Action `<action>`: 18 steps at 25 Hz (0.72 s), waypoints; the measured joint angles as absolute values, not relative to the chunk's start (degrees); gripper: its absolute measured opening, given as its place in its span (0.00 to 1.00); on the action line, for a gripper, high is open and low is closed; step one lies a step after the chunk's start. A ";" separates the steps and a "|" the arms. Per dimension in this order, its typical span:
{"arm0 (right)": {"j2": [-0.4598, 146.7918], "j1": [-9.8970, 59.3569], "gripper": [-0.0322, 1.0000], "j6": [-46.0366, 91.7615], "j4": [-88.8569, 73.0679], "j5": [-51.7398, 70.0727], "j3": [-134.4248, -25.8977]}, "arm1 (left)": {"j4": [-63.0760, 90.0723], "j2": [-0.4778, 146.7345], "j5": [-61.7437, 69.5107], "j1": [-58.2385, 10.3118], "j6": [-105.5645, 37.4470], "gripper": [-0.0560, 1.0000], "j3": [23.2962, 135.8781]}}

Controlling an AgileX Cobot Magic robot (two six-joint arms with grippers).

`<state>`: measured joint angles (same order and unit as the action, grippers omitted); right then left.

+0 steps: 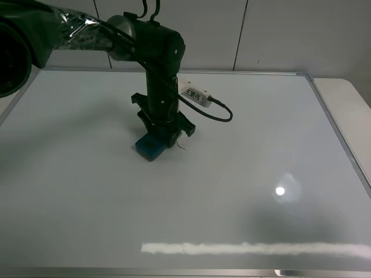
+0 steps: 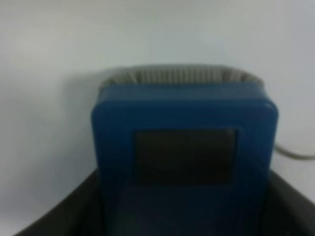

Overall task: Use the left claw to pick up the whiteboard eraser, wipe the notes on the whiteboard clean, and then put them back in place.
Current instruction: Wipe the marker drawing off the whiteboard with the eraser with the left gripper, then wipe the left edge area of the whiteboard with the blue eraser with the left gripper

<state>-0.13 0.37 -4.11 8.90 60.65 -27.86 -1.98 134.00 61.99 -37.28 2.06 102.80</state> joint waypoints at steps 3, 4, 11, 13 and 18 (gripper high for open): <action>-0.13 0.37 0.99 -4.11 8.90 60.65 -27.86 | -0.87 134.00 62.82 -41.87 2.06 0.57 102.80; -0.13 0.37 0.99 -4.11 8.90 60.65 -27.86 | 0.00 134.00 62.89 -43.12 2.06 0.57 102.80; -0.13 0.37 0.99 -4.11 8.90 60.65 -27.86 | 3.73 132.68 64.42 -46.95 2.01 0.57 102.80; -0.13 0.37 0.99 -4.11 8.90 60.65 -27.86 | 3.39 132.61 65.51 -45.77 2.01 0.57 102.80; -0.13 0.37 0.99 -4.11 8.90 60.65 -27.86 | 2.15 129.91 68.73 -40.13 2.01 0.57 102.54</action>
